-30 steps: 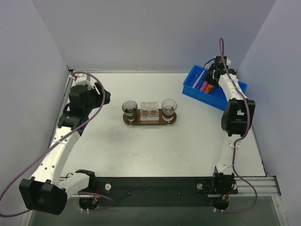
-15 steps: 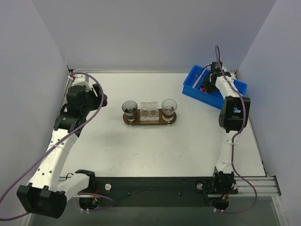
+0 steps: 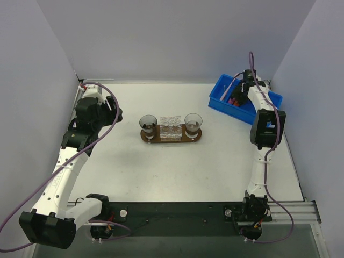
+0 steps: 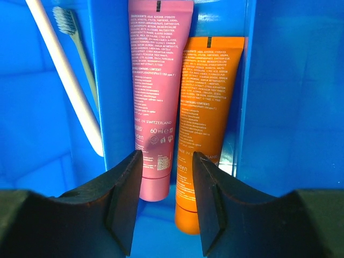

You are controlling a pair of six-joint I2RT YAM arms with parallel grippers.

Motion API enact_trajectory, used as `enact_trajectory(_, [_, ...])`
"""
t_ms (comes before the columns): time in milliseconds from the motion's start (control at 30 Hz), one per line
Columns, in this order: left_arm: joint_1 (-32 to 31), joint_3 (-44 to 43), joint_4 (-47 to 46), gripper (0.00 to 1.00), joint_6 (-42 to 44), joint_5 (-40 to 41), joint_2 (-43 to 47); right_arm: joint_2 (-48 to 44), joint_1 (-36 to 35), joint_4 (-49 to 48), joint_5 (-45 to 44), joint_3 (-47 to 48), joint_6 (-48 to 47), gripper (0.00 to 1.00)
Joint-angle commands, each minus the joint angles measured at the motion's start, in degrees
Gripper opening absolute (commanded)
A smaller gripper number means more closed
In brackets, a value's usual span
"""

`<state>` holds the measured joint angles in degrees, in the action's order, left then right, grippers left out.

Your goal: Prepare toiletry sets of a toothbrush and toothpaste on the tray

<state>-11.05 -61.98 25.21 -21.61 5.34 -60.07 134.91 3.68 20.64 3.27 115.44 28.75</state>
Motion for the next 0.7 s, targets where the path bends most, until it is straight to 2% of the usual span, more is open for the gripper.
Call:
enact_trajectory(0, [0.1,-2.6,-0.9,0.69,0.5,-0.4,0.4,2.2,0.7,3.3,2.8,2.7,2.2,0.38])
enact_trajectory(667, [0.0,-0.3,-2.0,0.69,-1.4,0.5,2.6,5.7,0.5,11.9,2.9,6.9,4.2,0.33])
